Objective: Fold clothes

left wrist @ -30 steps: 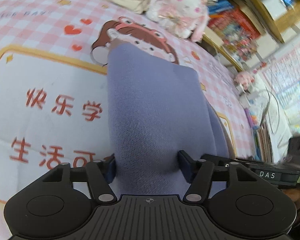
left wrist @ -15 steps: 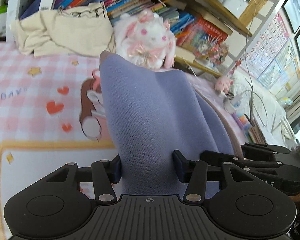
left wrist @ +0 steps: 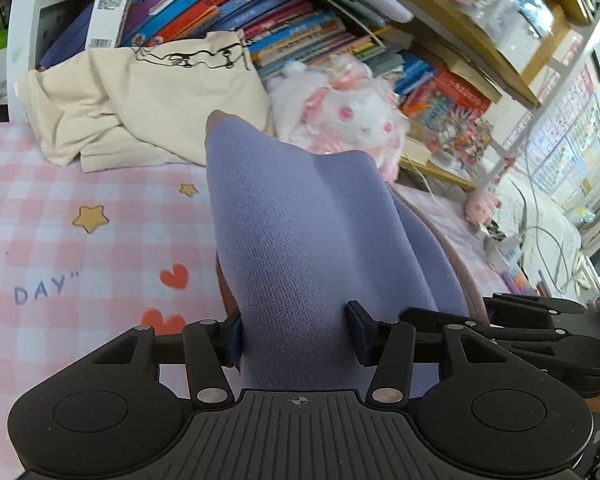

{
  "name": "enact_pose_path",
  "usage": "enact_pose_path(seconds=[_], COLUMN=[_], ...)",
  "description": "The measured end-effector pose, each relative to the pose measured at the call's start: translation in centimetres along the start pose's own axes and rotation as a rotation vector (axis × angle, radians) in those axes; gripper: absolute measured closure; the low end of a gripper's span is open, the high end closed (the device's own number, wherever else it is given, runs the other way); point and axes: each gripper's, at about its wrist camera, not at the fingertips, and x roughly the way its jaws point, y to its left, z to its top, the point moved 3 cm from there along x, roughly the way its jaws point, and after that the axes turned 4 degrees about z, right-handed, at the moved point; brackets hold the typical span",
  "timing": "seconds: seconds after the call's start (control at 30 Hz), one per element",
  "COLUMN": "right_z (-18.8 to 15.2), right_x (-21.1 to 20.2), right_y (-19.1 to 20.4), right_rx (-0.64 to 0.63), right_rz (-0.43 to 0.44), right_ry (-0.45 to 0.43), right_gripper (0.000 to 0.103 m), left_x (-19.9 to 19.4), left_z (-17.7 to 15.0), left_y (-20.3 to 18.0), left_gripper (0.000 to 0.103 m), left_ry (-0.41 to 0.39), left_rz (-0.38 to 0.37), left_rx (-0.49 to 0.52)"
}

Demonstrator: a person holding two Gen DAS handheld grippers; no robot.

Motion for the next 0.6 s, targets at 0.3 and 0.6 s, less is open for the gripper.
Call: enact_pose_path(seconds=[0.3,0.6], right_z=[2.5,3.4], right_x=[4.3,8.2], right_y=[-0.1,-0.6], right_rx=[-0.020,0.031], right_rz=[-0.002,-0.013], right_ry=[0.021,0.049], right_gripper=[0.073,0.072], left_x=[2.5,5.5], left_z=[2.2,3.3], left_y=[3.0,5.6], left_gripper=[0.054,0.053], left_ry=[0.007,0.035], left_rz=[0.017,0.031], left_rx=[-0.040,-0.085])
